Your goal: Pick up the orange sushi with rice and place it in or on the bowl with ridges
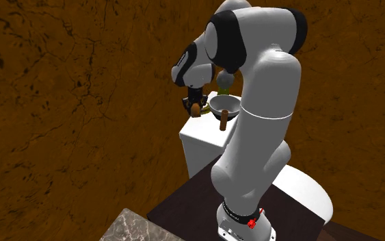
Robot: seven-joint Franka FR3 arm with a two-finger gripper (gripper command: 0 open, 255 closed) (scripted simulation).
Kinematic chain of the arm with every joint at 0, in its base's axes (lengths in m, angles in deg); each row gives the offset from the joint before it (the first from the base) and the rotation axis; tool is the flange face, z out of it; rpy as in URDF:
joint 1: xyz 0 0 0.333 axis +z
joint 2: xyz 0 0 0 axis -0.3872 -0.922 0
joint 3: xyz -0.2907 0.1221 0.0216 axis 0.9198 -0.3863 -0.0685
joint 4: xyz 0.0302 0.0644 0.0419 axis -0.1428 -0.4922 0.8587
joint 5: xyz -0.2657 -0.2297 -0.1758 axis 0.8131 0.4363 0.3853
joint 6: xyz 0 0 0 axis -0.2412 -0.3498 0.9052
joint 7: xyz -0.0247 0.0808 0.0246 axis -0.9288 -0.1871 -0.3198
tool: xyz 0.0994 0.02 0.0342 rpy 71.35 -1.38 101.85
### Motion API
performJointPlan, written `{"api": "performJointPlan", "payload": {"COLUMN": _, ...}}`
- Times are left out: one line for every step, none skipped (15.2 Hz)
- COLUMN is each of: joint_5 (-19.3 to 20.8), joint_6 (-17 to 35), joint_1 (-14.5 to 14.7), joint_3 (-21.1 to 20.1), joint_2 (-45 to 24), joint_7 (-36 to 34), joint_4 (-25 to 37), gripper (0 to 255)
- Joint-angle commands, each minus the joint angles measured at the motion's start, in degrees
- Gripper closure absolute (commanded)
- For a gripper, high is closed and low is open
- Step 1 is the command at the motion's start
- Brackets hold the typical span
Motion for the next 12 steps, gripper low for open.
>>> {"api": "performJointPlan", "payload": {"joint_5": 0.36, "joint_6": -1.51, "joint_1": 0.02, "joint_3": 0.04, "joint_2": 0.8, "joint_7": -0.27, "joint_4": 0.74, "gripper": 255}}
{"api": "performJointPlan", "payload": {"joint_5": 0.58, "joint_6": -2.27, "joint_1": 0.03, "joint_3": 0.05, "joint_2": 1.31, "joint_7": -0.43, "joint_4": 1.0, "gripper": 255}}
{"api": "performJointPlan", "payload": {"joint_5": 0.78, "joint_6": -3.03, "joint_1": 0.05, "joint_3": 0.06, "joint_2": 1.82, "joint_7": -0.59, "joint_4": 1.28, "gripper": 255}}
{"api": "performJointPlan", "payload": {"joint_5": 0.98, "joint_6": -3.79, "joint_1": 0.06, "joint_3": 0.07, "joint_2": 2.31, "joint_7": -0.74, "joint_4": 1.57, "gripper": 255}}
{"api": "performJointPlan", "payload": {"joint_5": 1.17, "joint_6": -4.55, "joint_1": 0.06, "joint_3": 0.07, "joint_2": 2.79, "joint_7": -0.88, "joint_4": 1.87, "gripper": 255}}
{"api": "performJointPlan", "payload": {"joint_5": 1.35, "joint_6": -5.31, "joint_1": 0.07, "joint_3": 0.07, "joint_2": 3.26, "joint_7": -1.02, "joint_4": 2.18, "gripper": 255}}
{"api": "performJointPlan", "payload": {"joint_5": 1.52, "joint_6": -6.07, "joint_1": 0.08, "joint_3": 0.07, "joint_2": 3.71, "joint_7": -1.15, "joint_4": 2.5, "gripper": 255}}
{"api": "performJointPlan", "payload": {"joint_5": 1.68, "joint_6": -6.83, "joint_1": 0.08, "joint_3": 0.06, "joint_2": 4.15, "joint_7": -1.28, "joint_4": 2.84, "gripper": 255}}
{"api": "performJointPlan", "payload": {"joint_5": 1.84, "joint_6": -7.6, "joint_1": 0.09, "joint_3": 0.05, "joint_2": 4.59, "joint_7": -1.4, "joint_4": 3.19, "gripper": 255}}
{"api": "performJointPlan", "payload": {"joint_5": 1.99, "joint_6": -8.36, "joint_1": 0.09, "joint_3": 0.04, "joint_2": 5.0, "joint_7": -1.52, "joint_4": 3.55, "gripper": 255}}
{"api": "performJointPlan", "payload": {"joint_5": 2.13, "joint_6": -9.13, "joint_1": 0.1, "joint_3": 0.02, "joint_2": 5.41, "joint_7": -1.63, "joint_4": 3.93, "gripper": 255}}
{"api": "performJointPlan", "payload": {"joint_5": 2.26, "joint_6": -9.89, "joint_1": 0.1, "joint_3": 0.01, "joint_2": 5.8, "joint_7": -1.74, "joint_4": 4.32, "gripper": 255}}
